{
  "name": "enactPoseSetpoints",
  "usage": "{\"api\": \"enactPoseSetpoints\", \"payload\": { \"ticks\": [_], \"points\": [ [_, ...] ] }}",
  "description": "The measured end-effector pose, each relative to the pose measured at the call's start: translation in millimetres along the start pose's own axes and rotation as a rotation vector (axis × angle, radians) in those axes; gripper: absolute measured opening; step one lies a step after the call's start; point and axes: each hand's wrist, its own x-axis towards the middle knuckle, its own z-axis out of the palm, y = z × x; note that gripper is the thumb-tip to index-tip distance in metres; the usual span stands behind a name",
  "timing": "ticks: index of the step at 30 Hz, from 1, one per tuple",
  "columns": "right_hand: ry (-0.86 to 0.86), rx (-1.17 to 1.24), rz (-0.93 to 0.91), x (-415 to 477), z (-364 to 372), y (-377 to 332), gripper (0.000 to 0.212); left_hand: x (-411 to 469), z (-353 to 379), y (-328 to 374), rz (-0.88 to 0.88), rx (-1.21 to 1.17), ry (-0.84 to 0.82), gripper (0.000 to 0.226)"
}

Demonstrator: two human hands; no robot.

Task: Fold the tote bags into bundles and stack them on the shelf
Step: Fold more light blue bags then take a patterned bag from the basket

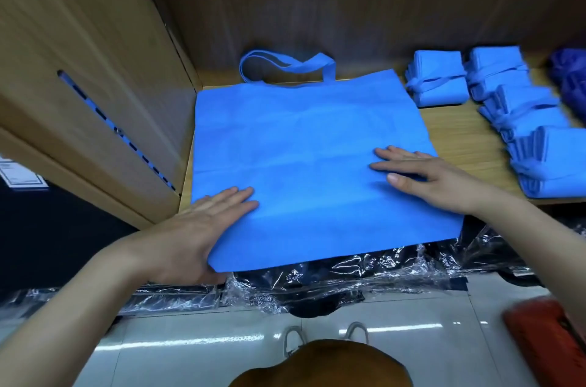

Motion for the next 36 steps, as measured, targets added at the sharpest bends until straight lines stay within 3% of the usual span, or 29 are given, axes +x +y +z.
{"api": "enactPoseSetpoints", "payload": {
  "ticks": [2, 4, 5, 8, 10, 13, 15, 18, 21, 23, 25, 29, 32, 36],
  "points": [
    [0.003, 0.131, 0.013, -0.4, -3.4, 0.0, 0.049, 1.2, 4.2, 0.0, -0.027, -0.298, 0.259, 0.056],
    [0.01, 0.298, 0.023, -2.2, -8.8, -3.0, 0.072, 3.9, 9.1, 2.9, -0.158, -0.483, 0.553, 0.012],
    [0.011, 0.382, 0.024, -4.7, -12.9, -5.0, 0.079, 7.6, 11.6, 5.8, -0.221, -0.478, 0.648, 0.009],
    [0.04, 0.626, 0.073, -21.9, -26.5, -3.4, 0.085, 17.1, 19.5, 14.7, -0.393, -0.416, 0.752, 0.035],
    [0.082, 0.626, 0.121, -40.5, -32.3, -0.5, 0.081, 19.7, 18.7, 18.1, -0.493, -0.412, 0.82, 0.035],
    [0.01, 0.551, 0.169, -53.8, -28.5, -0.7, 0.037, 24.1, 14.9, 28.2, -0.59, -0.337, 0.877, 0.043],
    [0.143, 0.539, 0.236, -50.0, -16.5, -7.3, 0.01, 27.4, 14.4, 33.5, -0.596, -0.304, 0.898, 0.046],
    [0.445, 0.457, 0.277, -42.1, 2.4, -3.9, 0.008, 28.2, 18.2, 27.7, -0.43, -0.138, 0.905, 0.049],
    [0.594, 0.254, 0.263, -40.2, 16.3, 6.3, 0.025, 23.6, 26.7, 14.8, -0.178, 0.165, 0.753, 0.03],
    [0.654, 0.138, 0.237, -40.8, 19.3, 9.5, 0.044, 18.1, 32.1, 11.4, -0.133, 0.183, 0.504, 0.061],
    [0.691, 0.031, 0.11, -40.6, 21.2, 12.8, 0.051, 15.3, 35.7, 5.7, -0.144, 0.229, 0.429, 0.073],
    [0.674, -0.352, -0.057, -40.4, 22.6, 16.9, 0.023, 15.6, 31.1, 6.2, -0.145, 0.243, 0.539, 0.05],
    [0.569, -0.683, -0.025, -44.5, 22.9, 12.5, 0.039, 7.5, 27.4, 3.6, -0.151, 0.265, 0.519, 0.049],
    [0.32, -0.829, -0.052, -50.4, 25.4, 9.3, 0.075, -6.1, 7.7, 13.7, -0.173, 0.203, 0.443, 0.044]
  ]
}}
